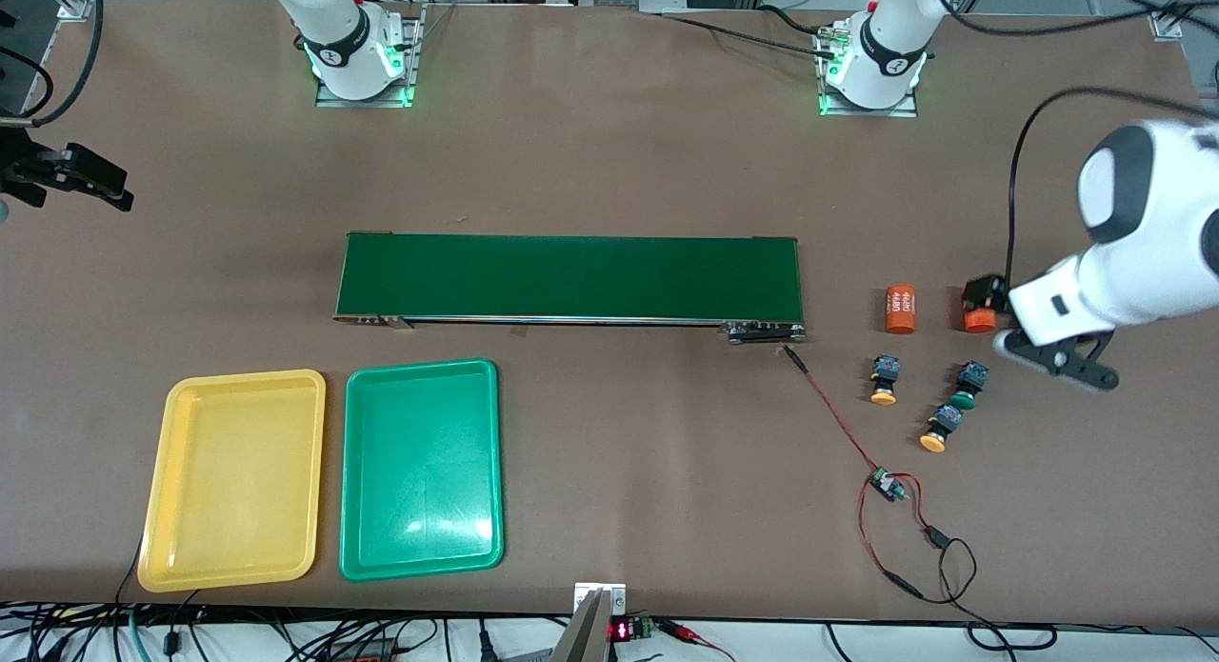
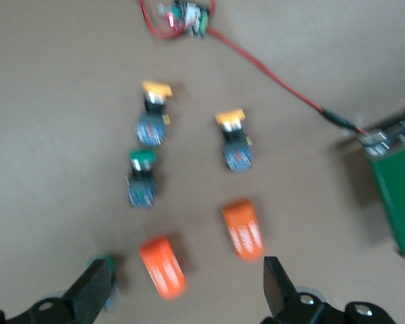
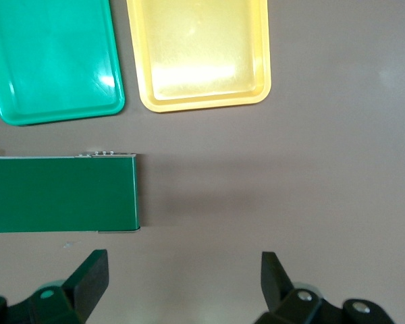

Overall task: Sort buttons by color to trays
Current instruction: 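Reach the left gripper down and grasp a yellow-capped button, then lift the yellow button with the left gripper onto the green conveyor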

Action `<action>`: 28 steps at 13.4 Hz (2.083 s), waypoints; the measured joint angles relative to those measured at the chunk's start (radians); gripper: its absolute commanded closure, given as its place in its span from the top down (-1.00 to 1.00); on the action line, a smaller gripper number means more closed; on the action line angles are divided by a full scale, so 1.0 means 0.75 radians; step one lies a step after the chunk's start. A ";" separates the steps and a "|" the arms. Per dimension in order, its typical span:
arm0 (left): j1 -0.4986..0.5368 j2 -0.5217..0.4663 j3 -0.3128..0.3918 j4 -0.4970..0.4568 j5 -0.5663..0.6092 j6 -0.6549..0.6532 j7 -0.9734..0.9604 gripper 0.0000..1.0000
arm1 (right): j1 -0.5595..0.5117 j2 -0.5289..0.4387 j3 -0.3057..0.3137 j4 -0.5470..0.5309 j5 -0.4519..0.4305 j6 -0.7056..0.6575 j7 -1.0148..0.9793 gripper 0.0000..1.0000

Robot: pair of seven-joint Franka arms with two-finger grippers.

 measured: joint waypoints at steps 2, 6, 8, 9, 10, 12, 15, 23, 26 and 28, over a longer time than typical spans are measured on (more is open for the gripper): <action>0.005 0.093 0.001 0.002 0.000 0.202 0.056 1.00 | 0.000 0.014 0.000 0.000 -0.004 -0.049 0.000 1.00; 0.050 0.297 0.004 0.005 0.000 0.471 0.134 1.00 | -0.001 0.010 -0.002 0.011 -0.014 -0.174 -0.001 1.00; 0.074 0.385 0.004 0.007 0.000 0.625 0.183 1.00 | 0.005 0.010 0.005 0.061 -0.013 -0.178 -0.003 1.00; 0.079 0.420 0.004 0.009 0.000 0.681 0.198 1.00 | 0.020 0.017 0.013 0.072 -0.013 -0.176 -0.003 1.00; 0.081 0.450 0.004 0.011 0.000 0.710 0.209 1.00 | 0.041 0.044 0.019 0.077 -0.013 -0.164 -0.002 1.00; 0.081 0.498 0.001 0.012 -0.005 0.720 0.211 1.00 | 0.068 0.146 0.026 0.108 -0.014 -0.116 -0.001 1.00; 0.082 0.531 -0.017 0.012 -0.009 0.725 0.211 0.17 | 0.071 0.230 0.024 0.162 -0.018 -0.072 -0.001 1.00; 0.080 0.518 -0.059 0.071 -0.016 0.604 0.207 -0.52 | 0.001 0.142 -0.065 0.278 -0.021 -0.081 -0.008 1.00; 0.074 0.427 -0.158 0.171 -0.027 0.282 0.054 -0.52 | 0.023 0.144 -0.040 0.284 -0.021 -0.107 -0.006 1.00; 0.073 0.367 -0.242 0.176 -0.029 0.104 -0.142 -0.52 | 0.027 0.149 -0.038 0.284 -0.013 -0.123 -0.005 1.00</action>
